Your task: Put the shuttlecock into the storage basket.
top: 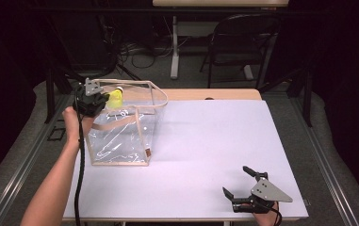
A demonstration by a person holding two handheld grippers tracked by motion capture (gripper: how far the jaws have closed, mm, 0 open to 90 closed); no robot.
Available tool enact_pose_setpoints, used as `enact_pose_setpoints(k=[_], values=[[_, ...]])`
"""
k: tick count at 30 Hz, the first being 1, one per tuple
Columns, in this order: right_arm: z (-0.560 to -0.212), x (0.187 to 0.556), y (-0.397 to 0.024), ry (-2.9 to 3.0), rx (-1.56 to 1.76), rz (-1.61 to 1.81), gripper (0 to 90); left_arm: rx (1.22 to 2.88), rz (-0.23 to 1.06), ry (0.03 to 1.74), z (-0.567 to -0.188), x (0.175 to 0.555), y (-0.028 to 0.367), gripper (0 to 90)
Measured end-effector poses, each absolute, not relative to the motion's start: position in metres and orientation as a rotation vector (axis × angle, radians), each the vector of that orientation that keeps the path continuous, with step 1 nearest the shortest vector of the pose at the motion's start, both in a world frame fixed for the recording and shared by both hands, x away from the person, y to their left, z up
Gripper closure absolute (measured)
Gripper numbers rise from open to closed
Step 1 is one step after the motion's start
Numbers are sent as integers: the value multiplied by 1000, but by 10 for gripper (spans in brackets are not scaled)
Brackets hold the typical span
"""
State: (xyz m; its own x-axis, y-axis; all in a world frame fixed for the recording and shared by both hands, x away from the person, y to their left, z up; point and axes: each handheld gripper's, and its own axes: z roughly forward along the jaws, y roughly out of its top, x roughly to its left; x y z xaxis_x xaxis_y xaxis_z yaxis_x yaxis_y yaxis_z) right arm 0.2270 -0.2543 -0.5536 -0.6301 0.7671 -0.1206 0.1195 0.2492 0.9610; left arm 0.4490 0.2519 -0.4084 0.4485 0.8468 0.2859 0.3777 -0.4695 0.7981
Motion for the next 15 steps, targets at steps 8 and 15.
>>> enact_pose_setpoints(k=[8,15], values=[[-554,227,-254,1935,806,1410,20,2060,881,1043,-411,452,251,889],[-554,227,-254,1937,809,1413,20,2108,881,1053,-411,455,249,888]])
